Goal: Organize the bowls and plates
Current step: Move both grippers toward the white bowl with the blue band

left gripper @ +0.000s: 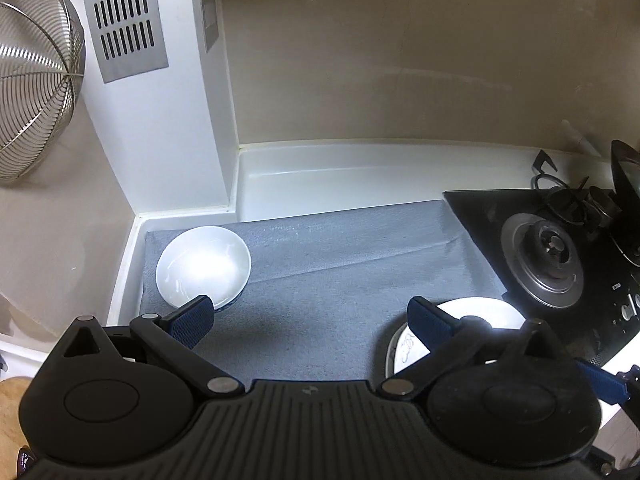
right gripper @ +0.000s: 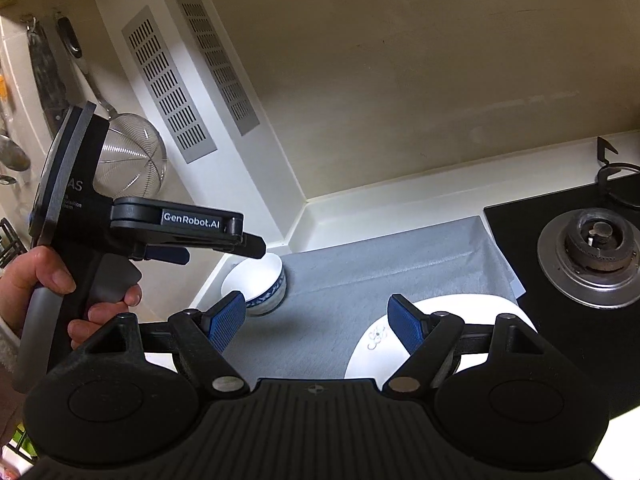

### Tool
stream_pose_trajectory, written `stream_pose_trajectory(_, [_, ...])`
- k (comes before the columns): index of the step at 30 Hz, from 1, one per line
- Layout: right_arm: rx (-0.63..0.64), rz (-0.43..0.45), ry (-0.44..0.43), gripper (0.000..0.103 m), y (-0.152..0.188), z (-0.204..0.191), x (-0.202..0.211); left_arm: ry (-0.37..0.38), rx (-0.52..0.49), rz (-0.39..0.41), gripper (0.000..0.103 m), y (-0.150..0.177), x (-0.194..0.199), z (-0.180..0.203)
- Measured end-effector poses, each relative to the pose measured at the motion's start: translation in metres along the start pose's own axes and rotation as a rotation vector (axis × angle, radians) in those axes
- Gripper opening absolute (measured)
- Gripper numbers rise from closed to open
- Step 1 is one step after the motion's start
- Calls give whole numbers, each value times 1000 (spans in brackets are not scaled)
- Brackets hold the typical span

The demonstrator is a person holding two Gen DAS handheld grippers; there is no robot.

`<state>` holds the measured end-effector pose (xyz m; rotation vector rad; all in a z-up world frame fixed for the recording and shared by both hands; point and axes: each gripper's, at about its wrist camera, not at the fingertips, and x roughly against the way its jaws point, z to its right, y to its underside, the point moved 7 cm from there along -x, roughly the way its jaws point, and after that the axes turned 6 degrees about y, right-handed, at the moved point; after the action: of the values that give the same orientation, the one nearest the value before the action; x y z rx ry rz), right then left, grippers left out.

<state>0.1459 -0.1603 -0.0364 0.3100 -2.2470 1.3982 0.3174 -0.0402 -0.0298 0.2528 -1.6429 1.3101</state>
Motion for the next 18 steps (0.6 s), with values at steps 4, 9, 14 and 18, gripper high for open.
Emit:
stream_pose_trajectory(4, [4,-10,-7,80,-5,-3,-11,-18,6,-9,103,-6,-9,-7])
stream_pose_trajectory(9, [6,-24,-16,81,-9,-6,-25,-28,8,-29,103,-11,-22,-14])
stream_pose_trajectory(14, [-3,-50,-16,81,-13,-5,-43,-38,28,-43,103,-13,-29,-25])
stream_pose_trajectory(18, [6,-70,-30,81,-19,-11,-61,-57,64,-47,103,-11,-27,-40])
